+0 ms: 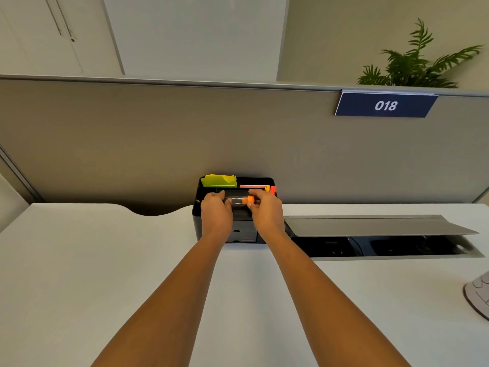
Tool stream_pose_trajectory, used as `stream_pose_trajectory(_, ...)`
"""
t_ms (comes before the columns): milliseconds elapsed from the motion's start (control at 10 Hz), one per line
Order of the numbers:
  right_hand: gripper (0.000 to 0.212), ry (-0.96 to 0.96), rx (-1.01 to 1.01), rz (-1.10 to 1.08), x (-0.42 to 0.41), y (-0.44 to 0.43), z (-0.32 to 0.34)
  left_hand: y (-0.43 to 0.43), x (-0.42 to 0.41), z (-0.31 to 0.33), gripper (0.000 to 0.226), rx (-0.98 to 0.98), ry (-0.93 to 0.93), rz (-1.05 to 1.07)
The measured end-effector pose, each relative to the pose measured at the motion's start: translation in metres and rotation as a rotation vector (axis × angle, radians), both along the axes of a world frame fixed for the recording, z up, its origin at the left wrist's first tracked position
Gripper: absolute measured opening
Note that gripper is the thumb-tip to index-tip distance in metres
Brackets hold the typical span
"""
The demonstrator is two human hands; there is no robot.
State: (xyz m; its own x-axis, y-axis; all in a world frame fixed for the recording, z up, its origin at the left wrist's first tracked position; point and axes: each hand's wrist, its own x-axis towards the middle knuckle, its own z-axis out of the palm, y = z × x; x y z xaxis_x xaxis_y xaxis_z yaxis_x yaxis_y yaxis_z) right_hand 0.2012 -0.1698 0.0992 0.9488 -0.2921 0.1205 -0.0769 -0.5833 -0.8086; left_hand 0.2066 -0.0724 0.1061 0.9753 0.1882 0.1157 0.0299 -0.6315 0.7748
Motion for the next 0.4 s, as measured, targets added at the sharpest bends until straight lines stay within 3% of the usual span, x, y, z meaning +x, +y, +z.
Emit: stream_pose_trajectory(400,0.028,-0.107,-0.022,0.028,-0.081,-0.022,0.038,0.028,-0.048,0.004,0.046,0.412,-0.126,-0.144)
